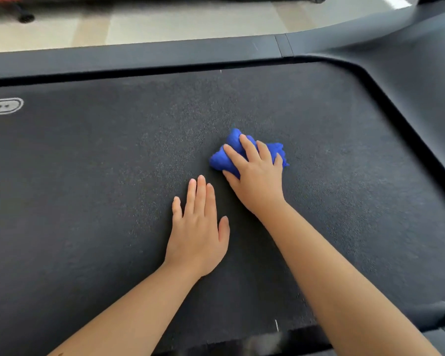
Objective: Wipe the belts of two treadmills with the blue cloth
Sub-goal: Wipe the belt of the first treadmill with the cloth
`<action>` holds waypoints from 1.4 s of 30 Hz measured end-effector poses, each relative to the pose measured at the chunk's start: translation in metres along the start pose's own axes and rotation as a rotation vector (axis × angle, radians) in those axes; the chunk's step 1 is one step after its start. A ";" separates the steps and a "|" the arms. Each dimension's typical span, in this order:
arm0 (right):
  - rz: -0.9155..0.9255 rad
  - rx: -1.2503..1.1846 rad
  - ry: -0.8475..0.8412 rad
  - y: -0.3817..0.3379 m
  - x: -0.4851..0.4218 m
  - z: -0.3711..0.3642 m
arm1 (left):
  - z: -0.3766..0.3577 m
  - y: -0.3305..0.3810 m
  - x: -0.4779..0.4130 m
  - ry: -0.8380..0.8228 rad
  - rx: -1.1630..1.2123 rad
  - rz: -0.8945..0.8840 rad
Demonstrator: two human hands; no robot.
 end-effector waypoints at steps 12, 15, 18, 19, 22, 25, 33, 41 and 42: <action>0.058 -0.014 -0.028 0.002 -0.007 -0.006 | -0.001 0.000 0.000 0.007 0.037 0.022; 0.056 -0.014 -0.023 0.001 -0.016 -0.009 | 0.002 0.002 0.001 0.001 0.052 0.000; 0.064 -0.032 -0.001 0.002 -0.015 -0.009 | 0.012 -0.005 -0.017 0.035 0.180 0.082; 0.054 -0.029 0.010 0.003 -0.014 -0.010 | 0.019 -0.011 -0.029 0.071 0.236 0.121; 0.051 -0.029 0.049 0.003 -0.015 -0.009 | 0.023 -0.032 -0.069 0.016 0.146 0.125; 0.065 -0.034 0.127 0.004 -0.015 -0.009 | 0.010 -0.039 -0.078 -0.081 0.023 0.066; -0.022 0.002 -0.003 0.000 -0.123 -0.036 | 0.004 -0.042 -0.081 0.012 0.020 0.049; 0.000 0.006 0.021 -0.005 -0.136 -0.043 | 0.003 -0.042 -0.081 0.060 0.010 0.030; 0.027 -0.012 0.061 -0.003 -0.110 -0.035 | 0.003 -0.042 -0.081 0.066 0.019 0.029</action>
Point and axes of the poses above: each hand's wrist, its own x-axis away from the middle knuckle, its own z-axis out of the back of the hand, y = z × x, the point moved 4 cm from there along -x, towards the middle knuckle, and after that the axes turned 2 degrees about x, right-handed, at the moved point
